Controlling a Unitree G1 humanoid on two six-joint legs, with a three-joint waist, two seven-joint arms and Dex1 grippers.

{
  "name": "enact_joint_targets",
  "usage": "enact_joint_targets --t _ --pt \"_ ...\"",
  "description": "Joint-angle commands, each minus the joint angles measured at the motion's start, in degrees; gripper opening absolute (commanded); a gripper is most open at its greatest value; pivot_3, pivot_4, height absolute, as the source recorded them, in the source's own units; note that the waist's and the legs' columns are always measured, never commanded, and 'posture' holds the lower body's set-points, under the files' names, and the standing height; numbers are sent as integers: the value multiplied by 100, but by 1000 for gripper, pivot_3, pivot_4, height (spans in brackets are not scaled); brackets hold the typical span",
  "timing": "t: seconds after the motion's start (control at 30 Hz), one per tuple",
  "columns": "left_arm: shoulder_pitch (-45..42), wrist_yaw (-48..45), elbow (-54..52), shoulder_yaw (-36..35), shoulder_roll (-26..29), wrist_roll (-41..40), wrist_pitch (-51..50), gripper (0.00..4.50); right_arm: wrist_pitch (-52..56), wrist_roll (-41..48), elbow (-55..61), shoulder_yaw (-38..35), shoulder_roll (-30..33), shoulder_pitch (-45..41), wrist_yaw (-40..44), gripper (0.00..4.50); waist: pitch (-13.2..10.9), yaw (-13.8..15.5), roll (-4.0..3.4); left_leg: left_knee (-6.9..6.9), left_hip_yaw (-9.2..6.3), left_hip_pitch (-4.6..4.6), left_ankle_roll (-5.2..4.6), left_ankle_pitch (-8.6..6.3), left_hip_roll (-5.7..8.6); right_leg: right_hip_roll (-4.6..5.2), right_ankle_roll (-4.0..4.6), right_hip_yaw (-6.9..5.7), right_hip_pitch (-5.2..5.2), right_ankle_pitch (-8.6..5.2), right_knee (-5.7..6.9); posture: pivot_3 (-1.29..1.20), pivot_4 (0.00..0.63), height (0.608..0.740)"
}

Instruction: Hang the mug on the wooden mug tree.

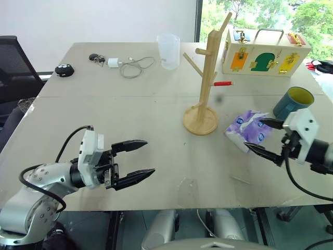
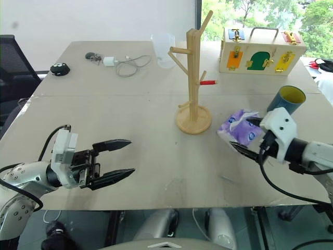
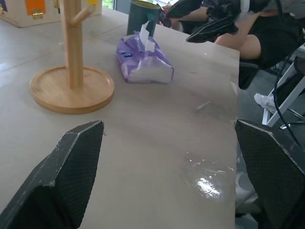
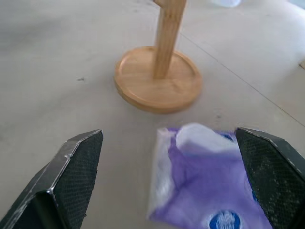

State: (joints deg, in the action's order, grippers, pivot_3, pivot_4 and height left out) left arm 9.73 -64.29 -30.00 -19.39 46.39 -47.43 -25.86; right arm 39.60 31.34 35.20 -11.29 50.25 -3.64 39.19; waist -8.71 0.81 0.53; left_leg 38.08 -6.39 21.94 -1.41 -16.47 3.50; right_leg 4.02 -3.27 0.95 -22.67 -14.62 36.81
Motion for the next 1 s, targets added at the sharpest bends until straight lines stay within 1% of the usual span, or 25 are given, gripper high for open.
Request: enact_joint_targets --t 0.03,0.13,0.23,0.27,0.3,0.37,0.47,0.53,0.57,0.67,0.77,0.9,1.0 --pt "-56 14 -245 -4 60 -117 -46 4500 -56 -535 -359 565 -174 -167 -308 4465 0 -1 0 0 0 1 0 0 1 1 0 0 0 0 -1 0 150 740" --pt "-61 100 -346 -19 51 -154 -109 4500 -258 -1006 -760 1031 -284 -143 -364 4465 -1 -6 -2 -1 1 0 -1 -1 2 1 0 2 -1 0 -1 0 150 740" --pt "-56 253 -430 -102 0 -226 -180 4500 -484 -1444 -1261 1340 -425 -124 -483 4465 -2 -12 -3 -1 1 -2 0 0 1 -1 0 3 -2 0 4 0 150 740" --pt "-53 307 -453 -133 -16 -272 -210 4500 -582 -1550 -1398 1375 -488 -117 -524 4233 -2 -13 -3 -1 1 -4 0 0 1 -1 0 4 -2 0 4 0 150 740" --pt "-44 344 -478 -153 -15 -303 -228 4500 -651 -1581 -1509 1403 -546 -97 -491 3872 -2 -14 -3 -1 1 -5 0 0 0 -2 0 3 -1 0 5 0 150 740" --pt "-22 371 -520 -173 7 -325 -243 4500 -943 -1810 -1717 1476 -650 -93 -523 3006 0 -16 -2 0 2 -8 0 0 0 -2 0 6 0 0 7 0 150 740" --pt "8 404 -566 -187 17 -358 -254 4500 -1339 -2097 -1890 1558 -715 -84 -496 1596 5 -26 5 0 4 -12 0 0 0 -4 0 8 3 0 7 0 150 740" --pt "35 420 -600 -188 18 -380 -258 4500 -1531 -2233 -1974 1564 -738 -62 -485 525 5 -30 5 0 6 -15 1 0 0 -4 -1 8 4 1 9 0 150 740" --pt "28 424 -605 -159 14 -381 -256 4500 -1644 -2312 -2031 1550 -746 -46 -497 81 5 -30 5 1 8 -16 0 0 0 -5 -1 8 5 1 10 0 150 740" --pt "-34 402 -593 -56 11 -376 -245 4500 -1906 -2222 -1995 1332 -844 93 -436 29 5 -22 5 2 9 -18 0 0 0 -5 -1 9 5 1 12 0 150 740" --pt "-94 306 -587 28 35 -395 -250 4500 -1863 -1759 -1492 844 -783 439 -146 29 4 3 2 2 5 -16 1 0 0 -4 0 9 5 1 14 0 150 740" --pt "-287 133 -509 260 49 -436 -276 4500 -1782 -1184 -573 -521 -657 1774 220 29 1 35 -4 0 -1 -8 -1 -1 2 0 0 3 3 0 9 0 150 740" --pt "-554 95 -350 494 -23 -399 -276 4500 -1958 -1175 -390 -1663 -787 2769 317 29 0 31 -6 -1 -2 -6 -2 -2 3 -1 -1 4 6 0 3 0 150 740"
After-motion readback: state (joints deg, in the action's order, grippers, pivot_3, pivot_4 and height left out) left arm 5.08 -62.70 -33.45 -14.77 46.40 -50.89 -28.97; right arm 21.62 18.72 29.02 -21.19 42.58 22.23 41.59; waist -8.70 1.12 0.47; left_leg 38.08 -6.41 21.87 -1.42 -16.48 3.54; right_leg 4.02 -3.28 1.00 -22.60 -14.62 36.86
